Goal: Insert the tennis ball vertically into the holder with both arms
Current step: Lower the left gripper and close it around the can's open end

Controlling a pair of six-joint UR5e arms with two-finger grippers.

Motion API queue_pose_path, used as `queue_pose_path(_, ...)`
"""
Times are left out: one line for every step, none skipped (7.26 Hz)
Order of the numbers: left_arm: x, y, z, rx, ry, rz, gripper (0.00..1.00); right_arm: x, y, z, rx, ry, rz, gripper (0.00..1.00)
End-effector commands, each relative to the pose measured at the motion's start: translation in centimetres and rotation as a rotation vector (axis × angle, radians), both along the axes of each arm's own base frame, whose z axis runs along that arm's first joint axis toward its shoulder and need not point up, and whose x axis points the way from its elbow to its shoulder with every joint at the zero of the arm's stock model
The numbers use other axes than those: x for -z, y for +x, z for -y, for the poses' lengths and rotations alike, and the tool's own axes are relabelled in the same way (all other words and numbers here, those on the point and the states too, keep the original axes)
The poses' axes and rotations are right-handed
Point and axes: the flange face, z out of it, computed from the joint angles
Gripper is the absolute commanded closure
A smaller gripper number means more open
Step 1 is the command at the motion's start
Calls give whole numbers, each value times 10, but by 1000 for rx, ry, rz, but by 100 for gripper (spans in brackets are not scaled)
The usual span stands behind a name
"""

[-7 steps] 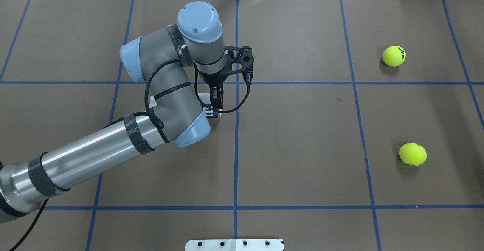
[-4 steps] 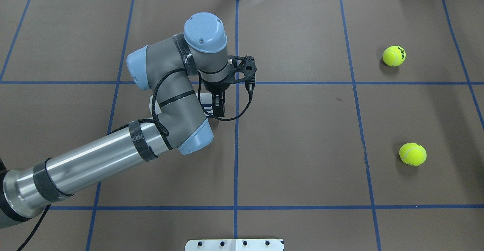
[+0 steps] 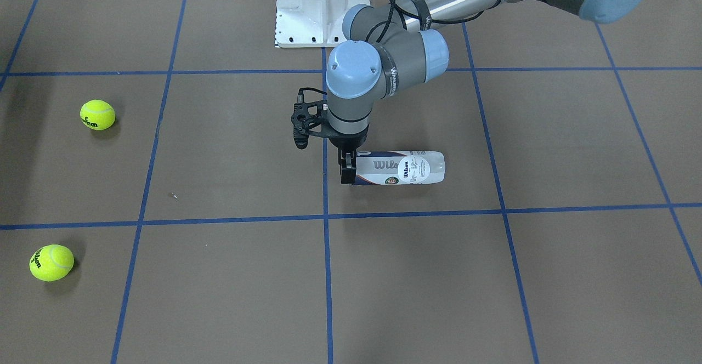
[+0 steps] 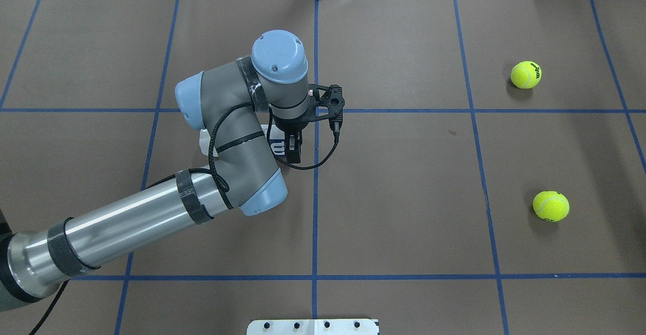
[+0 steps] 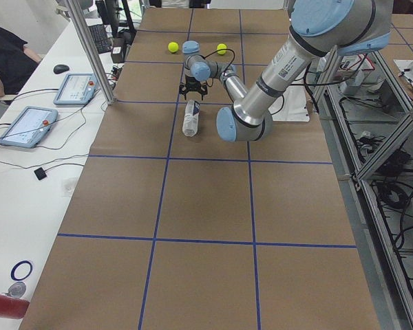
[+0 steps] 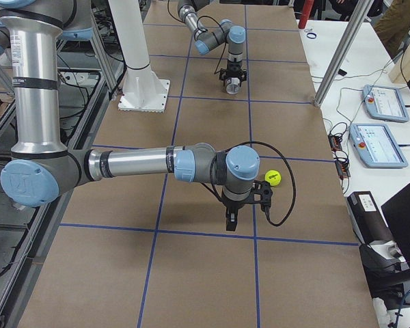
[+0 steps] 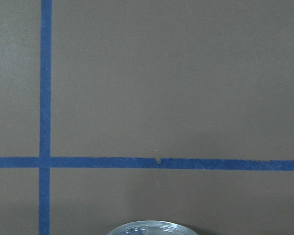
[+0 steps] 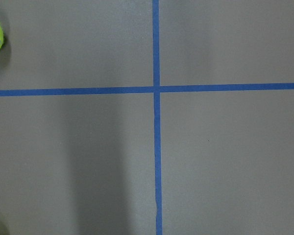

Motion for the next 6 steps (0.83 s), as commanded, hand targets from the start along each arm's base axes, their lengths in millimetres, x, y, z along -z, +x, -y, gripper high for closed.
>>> queue_pose_path(-6,1,2,10,7,14,2,-2,0,-1,0,-4,1,1)
queue_pose_path(-8,3,2,8,6,19,2,-2,0,0,0,-4,1,1)
queue_pose_path(-13,5,4,5,4,27,2,-3,0,-1,0,-5,-1,1)
queue_pose_path(-13,5,4,5,4,27,2,-2,0,-1,1,-3,1,1)
queue_pose_path(-13,8,1,1,3,27,2,-2,0,-1,1,-3,1,1)
queue_pose_path(-13,9,0,0,2,29,2,-2,0,-1,1,-1,1,1)
